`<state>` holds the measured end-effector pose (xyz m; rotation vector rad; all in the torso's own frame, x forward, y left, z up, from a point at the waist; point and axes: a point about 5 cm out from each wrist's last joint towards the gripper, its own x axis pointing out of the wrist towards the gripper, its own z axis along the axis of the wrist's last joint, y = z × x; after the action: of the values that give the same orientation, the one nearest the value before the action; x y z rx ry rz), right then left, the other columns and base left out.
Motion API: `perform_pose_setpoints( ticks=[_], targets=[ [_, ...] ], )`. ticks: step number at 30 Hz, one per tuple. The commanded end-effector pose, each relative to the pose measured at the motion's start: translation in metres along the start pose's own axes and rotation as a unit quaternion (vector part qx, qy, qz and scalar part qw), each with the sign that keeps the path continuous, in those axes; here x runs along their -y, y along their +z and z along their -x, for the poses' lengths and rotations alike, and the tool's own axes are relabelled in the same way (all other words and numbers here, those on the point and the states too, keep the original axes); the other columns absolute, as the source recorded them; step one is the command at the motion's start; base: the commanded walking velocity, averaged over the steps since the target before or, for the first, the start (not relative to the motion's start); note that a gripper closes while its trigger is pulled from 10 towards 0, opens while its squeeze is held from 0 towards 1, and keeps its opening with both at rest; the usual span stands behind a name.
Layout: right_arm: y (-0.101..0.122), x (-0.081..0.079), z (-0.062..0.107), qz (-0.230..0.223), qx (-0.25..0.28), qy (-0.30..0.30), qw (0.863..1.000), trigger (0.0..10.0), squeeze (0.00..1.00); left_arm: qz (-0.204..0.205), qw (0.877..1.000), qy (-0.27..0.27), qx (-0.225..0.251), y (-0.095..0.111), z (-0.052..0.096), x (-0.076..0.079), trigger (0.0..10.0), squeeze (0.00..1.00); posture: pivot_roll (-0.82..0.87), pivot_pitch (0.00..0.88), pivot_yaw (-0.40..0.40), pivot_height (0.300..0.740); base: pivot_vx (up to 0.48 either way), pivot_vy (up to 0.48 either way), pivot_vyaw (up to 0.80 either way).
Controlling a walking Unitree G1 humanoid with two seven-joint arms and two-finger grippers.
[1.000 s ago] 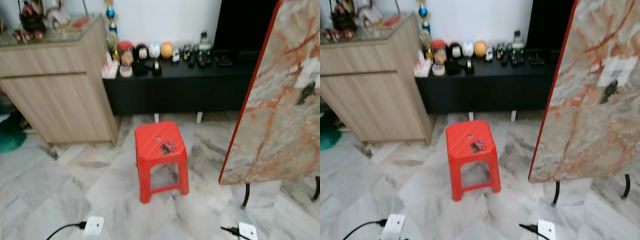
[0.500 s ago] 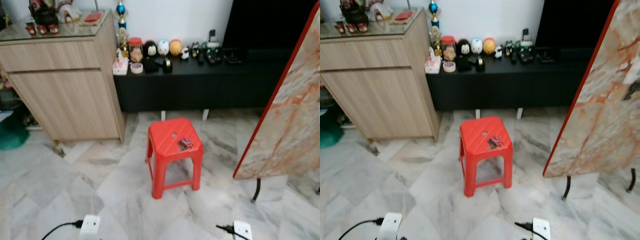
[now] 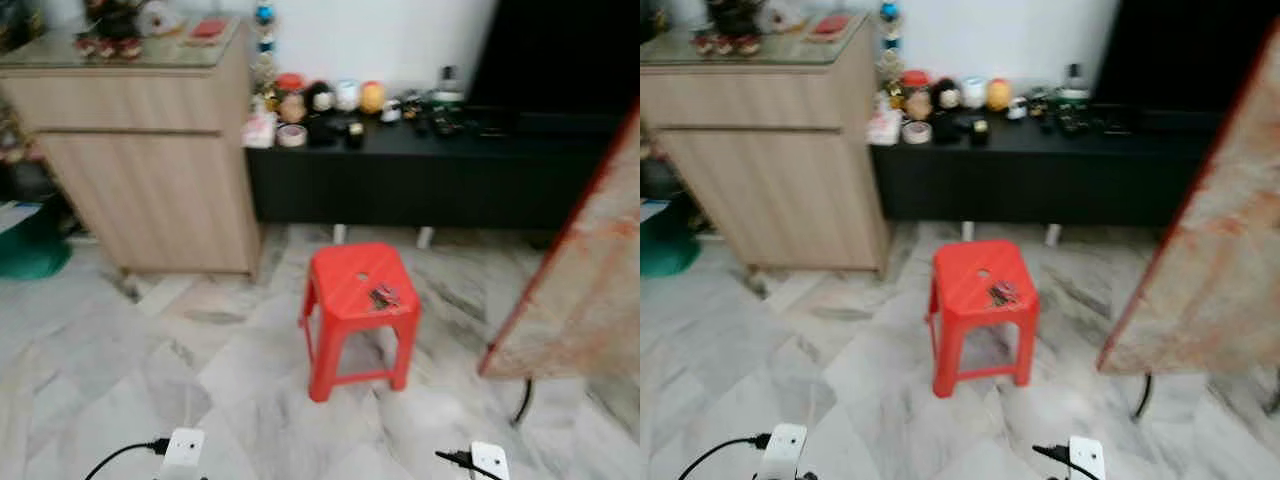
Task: Hang keys on a hook
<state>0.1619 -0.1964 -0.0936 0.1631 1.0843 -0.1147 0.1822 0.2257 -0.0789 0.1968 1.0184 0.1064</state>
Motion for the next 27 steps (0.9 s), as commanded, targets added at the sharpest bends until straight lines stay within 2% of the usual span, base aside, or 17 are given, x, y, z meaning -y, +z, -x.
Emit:
perform_pose_setpoints(
  ticks=[1, 27],
  targets=[
    [0.0016, -0.0016, -0.0002, -0.001, 0.004, 0.004, 1.000, 10.0, 0.00, -0.007, 1.000, 0.003, -0.003, -0.0002, -0.0001, -0.0007, 10.0, 0.00, 0.04, 0.000, -0.009, 0.740, 0.341, 0.000, 0.00],
    [-0.0017, -0.0064, -0.0007, -0.025, 0.009, -0.001, 1.000, 10.0, 0.00, -0.036, 0.999, -0.007, -0.005, -0.0020, 0.0003, -0.0059, 10.0, 0.00, 0.00, 0.000, 0.042, 0.740, 0.348, 0.000, 0.00]
  ],
)
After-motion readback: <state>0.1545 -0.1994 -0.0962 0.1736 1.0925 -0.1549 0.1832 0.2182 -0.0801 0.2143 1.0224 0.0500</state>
